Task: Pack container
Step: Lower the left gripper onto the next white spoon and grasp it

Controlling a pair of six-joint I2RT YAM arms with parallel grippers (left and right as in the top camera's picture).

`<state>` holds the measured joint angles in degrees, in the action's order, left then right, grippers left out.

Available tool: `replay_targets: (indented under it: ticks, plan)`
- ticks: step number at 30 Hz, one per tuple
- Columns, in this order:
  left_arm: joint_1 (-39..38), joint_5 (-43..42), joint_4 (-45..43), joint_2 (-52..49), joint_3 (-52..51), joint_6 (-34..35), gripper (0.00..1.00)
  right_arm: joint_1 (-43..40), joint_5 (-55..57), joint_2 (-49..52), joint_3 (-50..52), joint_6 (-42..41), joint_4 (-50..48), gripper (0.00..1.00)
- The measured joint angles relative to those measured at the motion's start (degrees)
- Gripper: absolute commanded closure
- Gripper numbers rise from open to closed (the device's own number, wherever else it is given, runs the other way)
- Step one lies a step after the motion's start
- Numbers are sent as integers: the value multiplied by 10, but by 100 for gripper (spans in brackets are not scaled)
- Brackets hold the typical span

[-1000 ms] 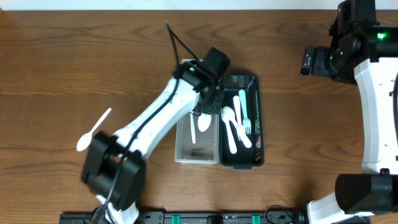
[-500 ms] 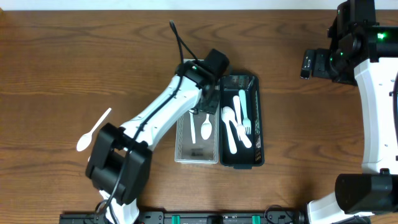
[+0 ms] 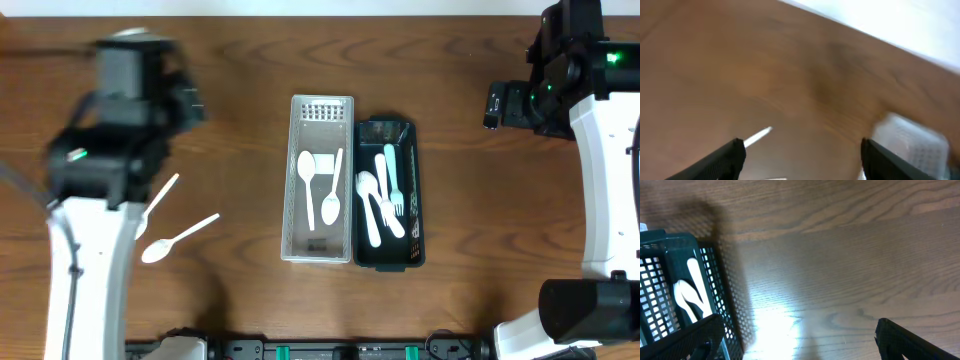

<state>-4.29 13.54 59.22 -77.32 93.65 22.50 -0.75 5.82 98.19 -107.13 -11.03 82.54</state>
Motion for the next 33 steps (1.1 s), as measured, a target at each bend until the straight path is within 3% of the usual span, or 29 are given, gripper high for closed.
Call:
replay_targets:
  ticks: [2,6,10,13,25,33]
  plan:
    - [62,5,43,10,1,65,21,0,0,0,0,0,1,1]
    - [184,17,109,-3,-22,276,16,0,0,0,0,0,2,1]
    - [229,17,112,-30,-72,455,15,0,0,0,0,-2,6,1]
    - [234,14,100,-58,-104,547,15,0,0,0,0,-4,9,1]
    - [234,-28,20,-229,-164,723,14,0,0,0,0,-10,24,1]
    - [234,-31,-14,-291,-164,754,14,0,0,0,0,-15,36,1]
